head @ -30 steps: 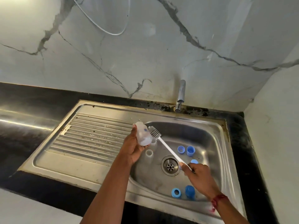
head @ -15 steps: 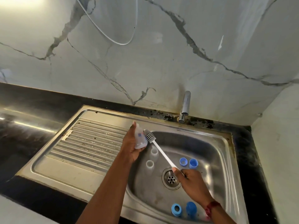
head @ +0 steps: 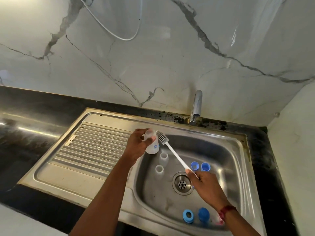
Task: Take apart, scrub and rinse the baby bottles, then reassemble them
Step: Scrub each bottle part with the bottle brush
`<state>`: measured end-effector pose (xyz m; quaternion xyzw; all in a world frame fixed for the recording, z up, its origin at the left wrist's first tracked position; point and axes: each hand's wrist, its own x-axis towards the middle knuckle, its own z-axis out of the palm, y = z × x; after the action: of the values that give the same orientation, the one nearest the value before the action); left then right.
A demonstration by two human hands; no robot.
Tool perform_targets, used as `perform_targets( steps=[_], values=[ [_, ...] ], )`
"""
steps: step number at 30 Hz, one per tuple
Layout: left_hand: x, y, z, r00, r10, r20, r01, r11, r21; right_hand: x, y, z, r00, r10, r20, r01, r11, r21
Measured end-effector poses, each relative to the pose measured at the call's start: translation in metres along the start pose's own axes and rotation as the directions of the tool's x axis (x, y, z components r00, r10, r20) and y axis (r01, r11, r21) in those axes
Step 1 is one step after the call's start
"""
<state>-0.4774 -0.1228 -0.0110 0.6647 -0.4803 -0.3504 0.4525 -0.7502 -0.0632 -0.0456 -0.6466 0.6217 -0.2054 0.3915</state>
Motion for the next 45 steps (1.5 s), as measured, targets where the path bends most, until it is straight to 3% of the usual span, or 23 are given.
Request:
perform_targets(
  steps=[2,11,15,21,26,30,35,40,45],
  values=[
    [0.002,-0.005,-0.003,0.998,0.042,0.042,-0.049,0.984,0.172,-0.001,0.004,-0.003,1.000,0.024,0.009,-0.024,0.999,-0.046],
    [-0.003,0.001,-0.004,0.970,0.200,0.138,-0.239,0.881,0.407,-0.008,0.004,-0.010,0.998,-0.047,-0.038,0.047,0.999,0.002],
    [-0.008,0.001,-0.005,0.943,0.277,0.183,-0.332,0.813,0.478,0.002,0.009,-0.008,1.000,0.007,-0.001,-0.007,0.989,-0.144],
    [-0.008,-0.002,-0.010,0.960,0.226,0.167,-0.281,0.793,0.540,0.002,0.007,-0.013,0.995,-0.088,-0.050,0.081,0.989,-0.124],
    [-0.008,0.000,-0.016,0.941,0.247,0.234,-0.321,0.871,0.372,0.006,0.005,-0.022,0.992,-0.120,-0.038,0.109,0.972,-0.209],
    [-0.011,0.003,-0.026,0.939,0.166,0.300,-0.225,0.959,0.173,0.014,0.010,-0.034,0.989,-0.144,-0.027,0.130,0.949,-0.285],
    [-0.010,0.009,-0.031,0.911,0.082,0.404,-0.034,0.992,-0.124,0.023,0.009,-0.040,0.971,-0.238,-0.024,0.218,0.921,-0.321],
    [-0.011,0.022,-0.031,0.911,0.052,0.409,0.167,0.860,-0.483,0.028,0.007,-0.032,0.966,-0.255,-0.030,0.249,0.960,-0.127],
    [-0.016,0.010,-0.010,0.960,-0.084,0.267,0.252,0.676,-0.692,0.019,0.015,-0.021,0.984,-0.178,-0.014,0.178,0.983,0.047]
  ],
)
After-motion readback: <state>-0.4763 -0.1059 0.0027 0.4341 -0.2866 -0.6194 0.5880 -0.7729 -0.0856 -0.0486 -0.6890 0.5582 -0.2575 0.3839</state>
